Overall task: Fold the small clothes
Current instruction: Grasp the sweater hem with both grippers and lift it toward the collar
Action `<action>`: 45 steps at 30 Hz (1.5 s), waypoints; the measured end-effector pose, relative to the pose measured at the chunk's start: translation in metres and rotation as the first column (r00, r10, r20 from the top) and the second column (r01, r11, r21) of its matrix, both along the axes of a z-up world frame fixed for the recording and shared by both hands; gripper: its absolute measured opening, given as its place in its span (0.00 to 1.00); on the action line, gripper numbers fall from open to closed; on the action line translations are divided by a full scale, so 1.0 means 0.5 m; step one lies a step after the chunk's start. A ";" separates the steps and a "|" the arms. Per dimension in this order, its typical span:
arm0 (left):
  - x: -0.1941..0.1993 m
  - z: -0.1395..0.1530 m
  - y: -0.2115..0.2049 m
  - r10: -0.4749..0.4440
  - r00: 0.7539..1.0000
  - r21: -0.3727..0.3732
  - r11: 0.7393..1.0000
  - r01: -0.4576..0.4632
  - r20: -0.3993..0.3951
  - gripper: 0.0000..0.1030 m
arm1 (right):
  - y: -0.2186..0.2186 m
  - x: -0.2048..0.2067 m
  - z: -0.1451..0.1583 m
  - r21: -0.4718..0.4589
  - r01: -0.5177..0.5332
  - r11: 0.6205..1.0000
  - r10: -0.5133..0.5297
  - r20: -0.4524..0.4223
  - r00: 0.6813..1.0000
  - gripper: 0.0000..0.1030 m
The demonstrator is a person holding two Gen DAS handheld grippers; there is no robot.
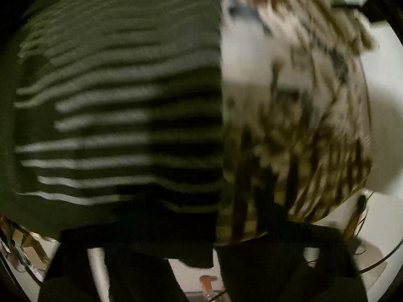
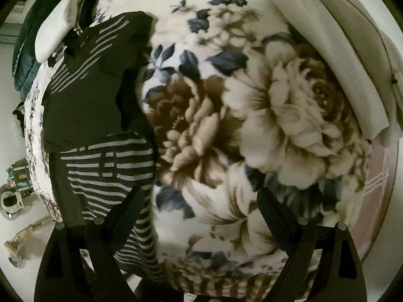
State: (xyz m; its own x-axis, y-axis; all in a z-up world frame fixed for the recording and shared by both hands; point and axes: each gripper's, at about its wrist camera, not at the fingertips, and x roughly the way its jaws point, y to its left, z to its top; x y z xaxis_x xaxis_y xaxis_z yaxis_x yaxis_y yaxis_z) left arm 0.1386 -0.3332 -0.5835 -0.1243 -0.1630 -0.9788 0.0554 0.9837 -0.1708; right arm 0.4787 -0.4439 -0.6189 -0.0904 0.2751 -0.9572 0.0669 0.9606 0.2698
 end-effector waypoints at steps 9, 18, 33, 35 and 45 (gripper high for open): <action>-0.021 0.100 0.095 0.106 0.978 -0.034 0.994 -0.102 0.177 0.07 | 0.008 0.170 -0.056 0.243 0.083 0.966 -0.087 0.005 0.996 0.89; -0.015 0.210 0.176 0.230 0.936 -0.068 0.973 -0.220 0.265 0.07 | 0.085 0.415 -0.193 0.408 0.205 0.890 -0.181 -0.096 0.979 0.53; -0.042 0.307 0.426 0.480 0.822 -0.251 0.874 -0.416 0.306 0.06 | 0.379 0.467 0.091 0.235 -0.084 0.968 0.054 0.131 0.990 0.08; -0.056 0.308 0.490 0.537 0.789 -0.274 0.840 -0.468 0.298 0.06 | 0.474 0.468 0.146 0.207 -0.150 0.967 0.118 0.158 0.980 0.08; -0.130 0.219 0.794 0.750 0.623 -0.351 0.657 -0.667 0.220 0.06 | 1.028 0.483 0.151 0.012 -0.340 0.940 0.331 0.201 0.922 0.08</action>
State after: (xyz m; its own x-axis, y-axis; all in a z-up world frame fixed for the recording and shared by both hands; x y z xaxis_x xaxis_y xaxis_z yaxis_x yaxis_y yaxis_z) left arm 0.0734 0.0636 -0.4739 0.4307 -0.2706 -0.8610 -0.5519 0.6758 -0.4886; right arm 0.7203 0.0702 -0.5434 -0.0002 0.3050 -0.9524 -0.3146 0.9040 0.2896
